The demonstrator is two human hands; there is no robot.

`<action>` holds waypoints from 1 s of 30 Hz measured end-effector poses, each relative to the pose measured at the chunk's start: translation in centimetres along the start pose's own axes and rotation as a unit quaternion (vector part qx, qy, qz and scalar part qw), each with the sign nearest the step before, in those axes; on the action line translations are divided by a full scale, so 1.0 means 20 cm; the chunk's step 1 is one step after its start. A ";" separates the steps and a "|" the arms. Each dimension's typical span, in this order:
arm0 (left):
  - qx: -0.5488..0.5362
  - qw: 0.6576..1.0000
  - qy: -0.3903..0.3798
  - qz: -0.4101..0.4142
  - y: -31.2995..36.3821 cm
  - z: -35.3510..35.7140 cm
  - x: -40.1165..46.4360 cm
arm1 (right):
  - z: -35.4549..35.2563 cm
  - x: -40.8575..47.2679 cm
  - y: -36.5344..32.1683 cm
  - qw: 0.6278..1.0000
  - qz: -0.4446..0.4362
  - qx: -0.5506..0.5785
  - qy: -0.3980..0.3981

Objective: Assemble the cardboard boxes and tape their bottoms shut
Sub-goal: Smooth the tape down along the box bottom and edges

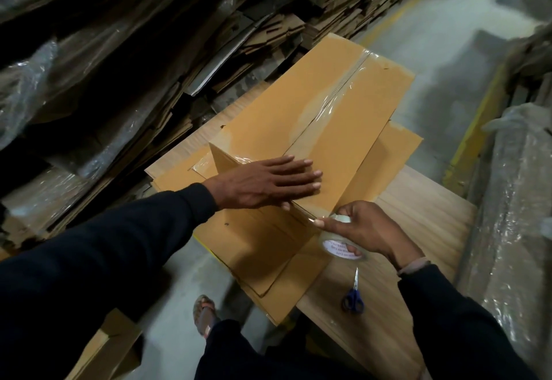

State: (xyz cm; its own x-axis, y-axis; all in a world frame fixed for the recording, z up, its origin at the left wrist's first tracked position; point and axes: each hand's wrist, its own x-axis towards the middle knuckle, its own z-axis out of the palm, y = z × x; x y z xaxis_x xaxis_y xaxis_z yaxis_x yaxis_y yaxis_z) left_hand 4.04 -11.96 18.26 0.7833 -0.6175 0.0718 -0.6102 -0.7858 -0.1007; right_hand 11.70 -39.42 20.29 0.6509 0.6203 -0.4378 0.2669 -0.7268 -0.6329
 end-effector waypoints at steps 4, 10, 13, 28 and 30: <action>-0.023 0.999 -0.014 0.046 0.09 0.00 0.15 | -0.01 0.01 0.02 1.000 -0.007 0.004 -0.007; -0.036 0.998 -0.012 0.045 0.09 0.02 0.17 | 0.01 -0.03 0.01 0.998 -0.005 0.061 0.019; -0.042 0.998 -0.010 0.047 0.08 0.01 0.17 | 0.03 -0.04 0.01 0.996 -0.007 0.075 0.036; 0.017 0.993 0.082 0.082 0.08 0.04 0.29 | 0.17 -0.09 0.16 0.978 0.034 0.144 0.149; 0.022 0.992 0.090 0.083 0.09 0.04 0.29 | 0.21 -0.09 0.19 0.975 0.046 0.115 0.182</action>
State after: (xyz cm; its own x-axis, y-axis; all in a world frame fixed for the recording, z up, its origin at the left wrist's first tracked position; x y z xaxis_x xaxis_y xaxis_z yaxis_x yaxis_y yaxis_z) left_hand 7.57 -16.84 17.77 0.6354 -0.7381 0.2271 -0.7205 -0.6724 -0.1694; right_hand 8.62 -42.00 16.09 0.8852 0.3783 -0.2707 0.0552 -0.6633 -0.7463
